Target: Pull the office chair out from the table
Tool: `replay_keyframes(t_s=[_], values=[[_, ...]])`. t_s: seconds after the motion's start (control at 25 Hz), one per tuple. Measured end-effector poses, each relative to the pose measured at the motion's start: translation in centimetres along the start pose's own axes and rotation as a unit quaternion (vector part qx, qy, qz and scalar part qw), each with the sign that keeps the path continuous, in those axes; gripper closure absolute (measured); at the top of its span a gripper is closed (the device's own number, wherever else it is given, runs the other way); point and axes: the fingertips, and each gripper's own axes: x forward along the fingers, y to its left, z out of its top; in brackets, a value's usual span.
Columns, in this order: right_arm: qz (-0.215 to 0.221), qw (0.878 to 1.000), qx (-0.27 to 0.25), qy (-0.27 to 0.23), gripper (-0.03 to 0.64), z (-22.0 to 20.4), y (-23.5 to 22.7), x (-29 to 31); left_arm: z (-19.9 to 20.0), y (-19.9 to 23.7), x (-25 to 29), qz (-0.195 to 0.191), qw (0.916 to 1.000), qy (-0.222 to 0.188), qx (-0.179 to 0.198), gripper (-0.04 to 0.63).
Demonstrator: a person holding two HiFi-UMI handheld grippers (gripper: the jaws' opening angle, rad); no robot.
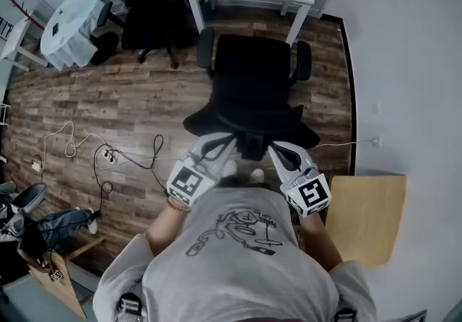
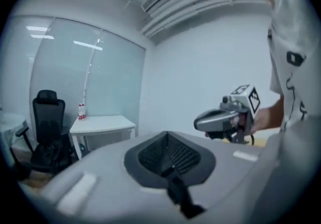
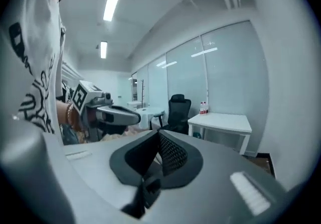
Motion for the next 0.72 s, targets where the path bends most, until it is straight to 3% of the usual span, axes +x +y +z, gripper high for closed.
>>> replay_keyframes(t_s=[0.16, 0.36, 0.72], values=[[-0.009, 0.998, 0.012, -0.055, 0.61, 4.7, 0.4, -0.3, 4.5, -1.2, 0.1, 0.004, 0.9983, -0.056, -0.013, 0.594], [-0.01, 0.996, 0.035, -0.087, 0.611, 8.4, 1.4, -0.7, 8.2, -2.6, -0.1, 0.002, 0.9953, -0.091, -0.032, 0.594], [-0.018, 0.996, 0.008, -0.089, 0.611, 9.4, 2.4, -0.8, 8.4, -3.1, -0.4, -0.008, 0.9944, -0.094, -0.046, 0.594]])
